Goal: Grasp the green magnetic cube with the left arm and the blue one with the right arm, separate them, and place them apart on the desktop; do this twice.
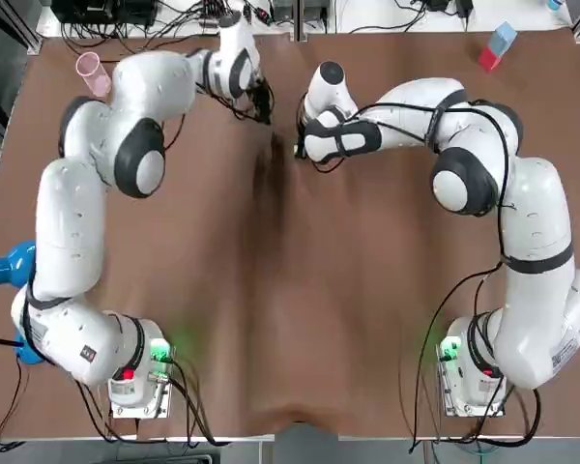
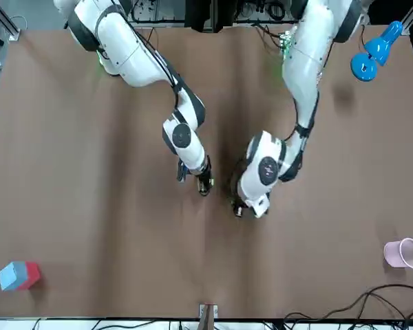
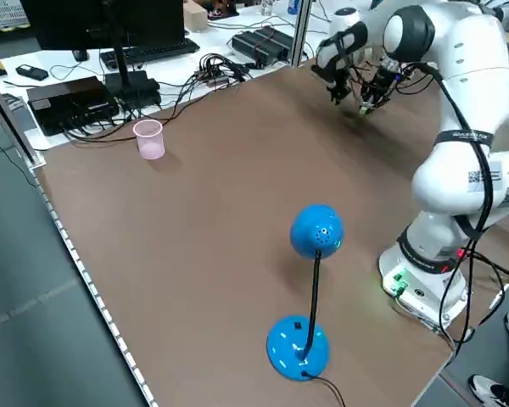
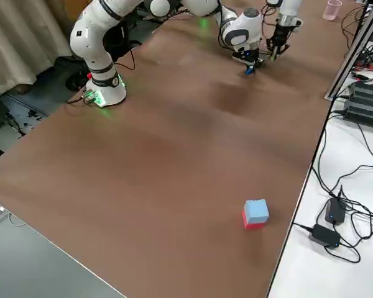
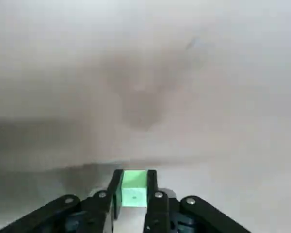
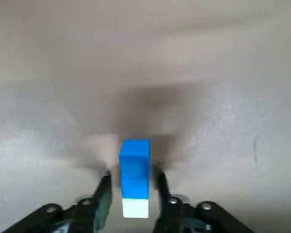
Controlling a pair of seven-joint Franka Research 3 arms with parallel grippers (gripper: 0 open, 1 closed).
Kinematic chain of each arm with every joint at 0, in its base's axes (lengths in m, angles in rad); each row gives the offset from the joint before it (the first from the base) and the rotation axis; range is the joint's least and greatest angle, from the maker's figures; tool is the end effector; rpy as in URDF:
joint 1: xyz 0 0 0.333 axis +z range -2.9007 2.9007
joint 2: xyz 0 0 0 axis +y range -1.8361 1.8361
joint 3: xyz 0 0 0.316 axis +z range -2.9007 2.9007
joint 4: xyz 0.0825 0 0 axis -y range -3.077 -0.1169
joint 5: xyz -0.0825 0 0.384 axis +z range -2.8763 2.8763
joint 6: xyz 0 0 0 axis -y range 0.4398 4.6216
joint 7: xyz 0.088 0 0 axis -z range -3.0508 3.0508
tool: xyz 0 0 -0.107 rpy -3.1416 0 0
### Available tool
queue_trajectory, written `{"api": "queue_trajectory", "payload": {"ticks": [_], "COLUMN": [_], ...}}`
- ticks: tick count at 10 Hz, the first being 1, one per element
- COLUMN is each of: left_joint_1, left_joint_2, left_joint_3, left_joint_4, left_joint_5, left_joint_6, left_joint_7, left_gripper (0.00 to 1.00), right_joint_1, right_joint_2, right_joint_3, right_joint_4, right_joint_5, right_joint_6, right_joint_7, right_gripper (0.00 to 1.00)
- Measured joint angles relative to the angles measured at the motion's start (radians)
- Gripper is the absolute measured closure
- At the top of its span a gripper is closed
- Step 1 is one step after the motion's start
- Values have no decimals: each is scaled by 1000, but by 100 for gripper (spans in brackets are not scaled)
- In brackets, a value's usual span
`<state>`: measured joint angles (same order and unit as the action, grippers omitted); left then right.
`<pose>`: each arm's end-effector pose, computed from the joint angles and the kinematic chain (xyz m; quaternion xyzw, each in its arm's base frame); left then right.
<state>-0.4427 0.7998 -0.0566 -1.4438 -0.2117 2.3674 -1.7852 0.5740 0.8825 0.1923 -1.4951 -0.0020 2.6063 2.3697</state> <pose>0.6495 -0.3477 0.2249 0.7441 0.6580 -0.0637 0.0965 0.5469 0.4889 0.1740 -0.6577 0.7403 0.0684 0.1210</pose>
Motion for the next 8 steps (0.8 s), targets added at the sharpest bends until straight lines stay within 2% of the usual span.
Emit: {"api": "queue_trajectory", "payload": {"ticks": [2,3,4,5,6,7,8], "left_joint_1": [86,117,133,132,126,119,112], "left_joint_2": [-14,-13,-8,4,13,12,2], "left_joint_3": [1,1,1,0,-2,-4,-6], "left_joint_4": [28,41,44,45,47,55,63], "left_joint_5": [10,11,11,14,14,14,14], "left_joint_6": [14,59,133,199,233,233,179], "left_joint_7": [100,154,195,228,249,254,254], "left_gripper": [77,77,76,63,47,33,18], "right_joint_1": [-4,-8,-15,-29,-38,-40,-39], "right_joint_2": [-8,-11,-11,-11,-11,-11,-12], "right_joint_3": [-1,-3,-7,-9,-9,-8,-5], "right_joint_4": [14,16,15,7,-6,-22,-27], "right_joint_5": [0,0,0,0,0,0,0], "right_joint_6": [-10,-23,-33,-41,-44,-44,-42], "right_joint_7": [0,0,1,1,0,0,1], "right_gripper": [15,9,12,14,15,15,17]}}
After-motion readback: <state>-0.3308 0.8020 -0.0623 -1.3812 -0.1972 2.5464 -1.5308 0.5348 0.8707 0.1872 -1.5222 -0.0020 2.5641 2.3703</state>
